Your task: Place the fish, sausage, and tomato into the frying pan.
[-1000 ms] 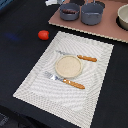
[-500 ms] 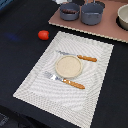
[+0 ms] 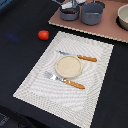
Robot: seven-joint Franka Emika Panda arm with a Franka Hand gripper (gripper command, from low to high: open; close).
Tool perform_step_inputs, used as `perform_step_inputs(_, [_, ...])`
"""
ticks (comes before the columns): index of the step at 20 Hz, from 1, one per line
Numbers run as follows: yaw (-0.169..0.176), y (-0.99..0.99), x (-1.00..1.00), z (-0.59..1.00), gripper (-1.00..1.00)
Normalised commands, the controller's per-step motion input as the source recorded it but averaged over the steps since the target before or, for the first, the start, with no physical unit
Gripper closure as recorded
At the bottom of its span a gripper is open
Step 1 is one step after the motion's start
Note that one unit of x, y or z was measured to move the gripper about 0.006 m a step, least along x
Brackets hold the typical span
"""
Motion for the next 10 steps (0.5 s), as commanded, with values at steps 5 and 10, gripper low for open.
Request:
perform_step_inputs(5, [0.0, 0.15, -0.39, 0.9, -1.0])
perform_step_inputs(10, [-0.004, -0.08, -0.36, 0.95, -1.0])
